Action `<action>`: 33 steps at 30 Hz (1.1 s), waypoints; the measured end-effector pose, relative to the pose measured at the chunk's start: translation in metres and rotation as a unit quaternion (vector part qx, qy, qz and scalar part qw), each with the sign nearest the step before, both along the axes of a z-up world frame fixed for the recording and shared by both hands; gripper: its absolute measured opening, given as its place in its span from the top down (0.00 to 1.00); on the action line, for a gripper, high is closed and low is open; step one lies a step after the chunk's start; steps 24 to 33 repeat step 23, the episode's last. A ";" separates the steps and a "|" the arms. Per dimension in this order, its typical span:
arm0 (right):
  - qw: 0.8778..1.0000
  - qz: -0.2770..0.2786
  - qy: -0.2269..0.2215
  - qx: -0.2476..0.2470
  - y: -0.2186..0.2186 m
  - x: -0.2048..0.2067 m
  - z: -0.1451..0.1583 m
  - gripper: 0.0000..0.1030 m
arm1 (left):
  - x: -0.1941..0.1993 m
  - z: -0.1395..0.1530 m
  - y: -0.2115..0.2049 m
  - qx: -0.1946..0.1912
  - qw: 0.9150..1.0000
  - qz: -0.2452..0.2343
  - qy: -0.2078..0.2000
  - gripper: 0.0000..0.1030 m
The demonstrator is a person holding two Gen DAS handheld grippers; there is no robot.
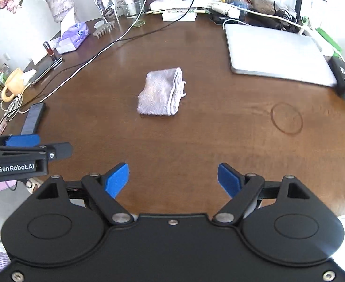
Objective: Fold towel
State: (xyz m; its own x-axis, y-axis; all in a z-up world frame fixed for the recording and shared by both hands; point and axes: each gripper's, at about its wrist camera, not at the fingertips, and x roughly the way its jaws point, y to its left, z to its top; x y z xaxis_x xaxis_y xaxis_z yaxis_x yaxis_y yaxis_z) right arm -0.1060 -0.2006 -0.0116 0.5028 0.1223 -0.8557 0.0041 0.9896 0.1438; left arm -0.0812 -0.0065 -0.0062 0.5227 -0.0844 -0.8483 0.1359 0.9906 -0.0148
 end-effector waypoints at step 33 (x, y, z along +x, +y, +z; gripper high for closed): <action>0.997 -0.025 -0.038 -0.061 0.026 -0.022 0.037 0.15 | -0.018 0.029 0.014 0.000 0.999 -0.007 -0.050 0.31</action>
